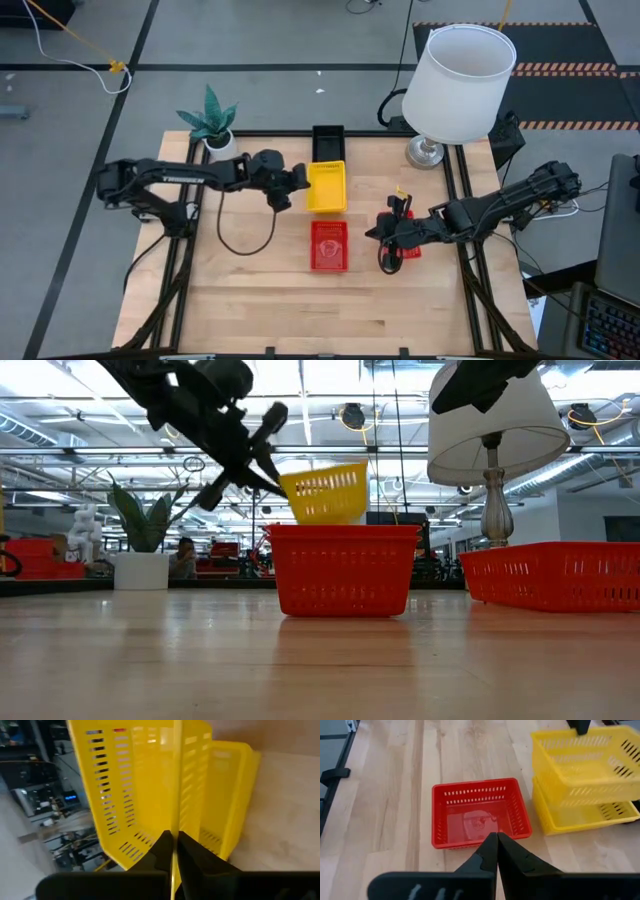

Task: Stack baskets by color
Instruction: Stack the bottom yellow bin on top of the top yellow bin, then stack the right red bin on top of the left red bin

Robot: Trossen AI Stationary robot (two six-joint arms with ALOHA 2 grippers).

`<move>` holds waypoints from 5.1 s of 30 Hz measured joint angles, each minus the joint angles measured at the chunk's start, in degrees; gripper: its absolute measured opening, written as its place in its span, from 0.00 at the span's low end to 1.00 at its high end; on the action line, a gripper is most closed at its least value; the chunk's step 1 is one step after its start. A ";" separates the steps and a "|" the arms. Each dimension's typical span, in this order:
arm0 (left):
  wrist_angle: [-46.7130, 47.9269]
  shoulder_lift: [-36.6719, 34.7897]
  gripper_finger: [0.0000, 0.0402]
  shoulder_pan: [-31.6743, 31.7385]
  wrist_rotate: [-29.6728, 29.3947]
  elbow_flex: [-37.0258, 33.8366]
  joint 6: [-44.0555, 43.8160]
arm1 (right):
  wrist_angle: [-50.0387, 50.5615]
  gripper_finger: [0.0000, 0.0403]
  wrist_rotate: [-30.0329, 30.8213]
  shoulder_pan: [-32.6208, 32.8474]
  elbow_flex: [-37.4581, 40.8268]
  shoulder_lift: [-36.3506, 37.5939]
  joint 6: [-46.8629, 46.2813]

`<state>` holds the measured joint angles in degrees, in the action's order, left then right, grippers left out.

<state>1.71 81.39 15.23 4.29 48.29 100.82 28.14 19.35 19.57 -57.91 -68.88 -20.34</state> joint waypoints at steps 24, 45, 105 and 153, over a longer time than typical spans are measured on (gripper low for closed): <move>-1.79 3.89 0.03 2.87 -0.04 0.00 -1.25 | -0.04 0.00 0.04 0.00 0.04 0.00 -1.07; -1.88 8.42 0.05 4.19 0.74 -0.04 0.43 | -0.07 0.00 0.07 0.00 0.04 0.00 -1.07; 6.00 5.89 0.19 5.62 -3.02 -1.43 -64.22 | -2.94 0.00 0.42 -0.68 0.07 -0.02 4.42; 5.84 0.12 0.01 -1.26 -8.33 -0.83 -79.52 | -0.29 0.00 0.28 0.60 0.07 -0.02 -1.24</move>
<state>7.56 81.51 13.97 -4.03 47.46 21.30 27.85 19.64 20.17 -57.84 -68.90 -21.58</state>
